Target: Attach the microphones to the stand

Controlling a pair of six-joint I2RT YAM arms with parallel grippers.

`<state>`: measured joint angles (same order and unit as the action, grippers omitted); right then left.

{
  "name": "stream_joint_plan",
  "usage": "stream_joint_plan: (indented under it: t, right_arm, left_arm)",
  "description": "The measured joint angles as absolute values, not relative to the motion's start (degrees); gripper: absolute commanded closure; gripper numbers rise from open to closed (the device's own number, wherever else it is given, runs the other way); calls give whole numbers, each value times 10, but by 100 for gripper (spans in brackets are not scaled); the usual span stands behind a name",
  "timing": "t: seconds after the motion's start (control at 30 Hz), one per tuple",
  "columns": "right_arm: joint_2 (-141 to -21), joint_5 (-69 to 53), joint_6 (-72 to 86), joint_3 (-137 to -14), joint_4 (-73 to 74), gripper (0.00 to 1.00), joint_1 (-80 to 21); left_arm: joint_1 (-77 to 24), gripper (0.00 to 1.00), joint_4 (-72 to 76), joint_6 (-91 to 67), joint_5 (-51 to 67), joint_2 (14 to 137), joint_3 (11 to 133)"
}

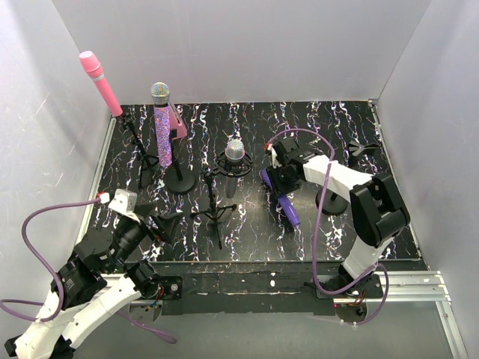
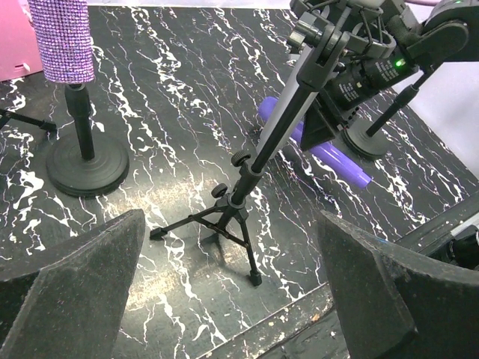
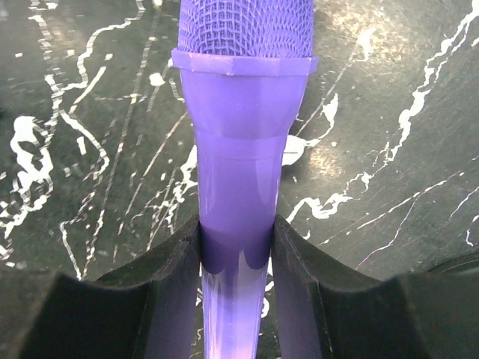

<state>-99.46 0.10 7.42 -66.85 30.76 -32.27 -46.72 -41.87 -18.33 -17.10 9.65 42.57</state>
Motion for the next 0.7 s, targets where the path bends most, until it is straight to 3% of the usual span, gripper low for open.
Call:
stream_joint_plan:
  t: [0.5, 0.7]
  right_arm:
    - [-846, -155, 26, -670, 335, 87, -307]
    - [-830, -234, 6, -732, 396, 88, -282]
  left_arm:
    - [-467, 2, -406, -178, -156, 114, 417]
    - [-467, 2, -402, -177, -154, 116, 417]
